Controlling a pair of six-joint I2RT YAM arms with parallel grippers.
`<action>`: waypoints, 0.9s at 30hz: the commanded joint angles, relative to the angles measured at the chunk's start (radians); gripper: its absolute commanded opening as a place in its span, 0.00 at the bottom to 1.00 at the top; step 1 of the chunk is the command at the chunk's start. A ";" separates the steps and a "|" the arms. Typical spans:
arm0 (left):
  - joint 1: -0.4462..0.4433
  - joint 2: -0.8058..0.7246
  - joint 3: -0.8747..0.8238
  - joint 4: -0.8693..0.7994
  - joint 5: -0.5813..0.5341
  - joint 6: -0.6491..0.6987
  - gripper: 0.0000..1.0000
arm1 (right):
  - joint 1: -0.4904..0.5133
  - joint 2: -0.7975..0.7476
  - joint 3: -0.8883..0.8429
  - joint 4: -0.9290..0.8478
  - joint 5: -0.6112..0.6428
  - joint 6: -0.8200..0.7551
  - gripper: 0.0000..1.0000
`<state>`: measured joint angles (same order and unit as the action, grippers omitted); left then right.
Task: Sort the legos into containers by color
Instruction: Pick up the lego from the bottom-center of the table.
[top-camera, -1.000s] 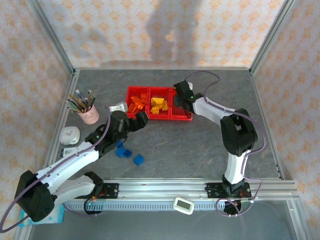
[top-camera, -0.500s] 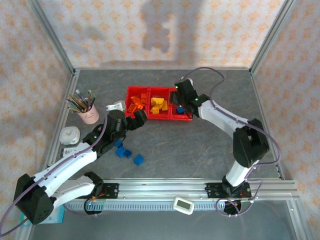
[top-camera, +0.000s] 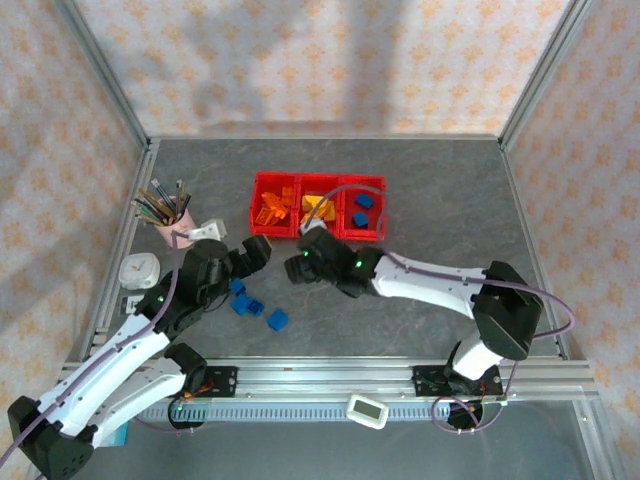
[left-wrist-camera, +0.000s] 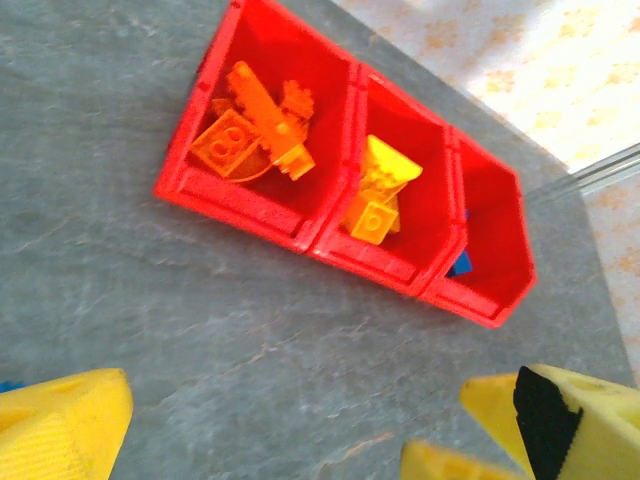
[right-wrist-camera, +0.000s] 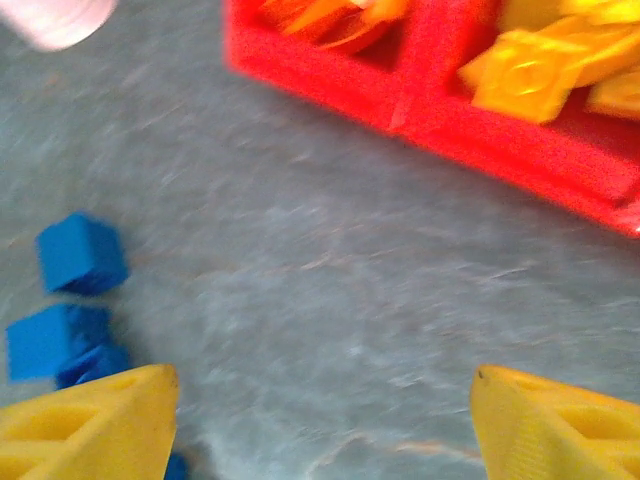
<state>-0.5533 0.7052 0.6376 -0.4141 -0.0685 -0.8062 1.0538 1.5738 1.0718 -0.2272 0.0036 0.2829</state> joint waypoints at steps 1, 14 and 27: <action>0.011 -0.069 -0.017 -0.144 -0.052 -0.054 0.99 | 0.075 0.030 -0.035 0.101 -0.010 -0.018 0.78; 0.011 -0.215 -0.024 -0.308 -0.095 -0.155 0.99 | 0.233 0.268 0.014 0.192 0.003 -0.062 0.85; 0.011 -0.214 -0.036 -0.295 -0.089 -0.160 0.99 | 0.235 0.337 0.031 0.159 0.043 -0.082 0.52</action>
<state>-0.5488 0.4927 0.6178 -0.6930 -0.1398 -0.9535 1.2842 1.8957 1.0756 -0.0589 0.0032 0.2096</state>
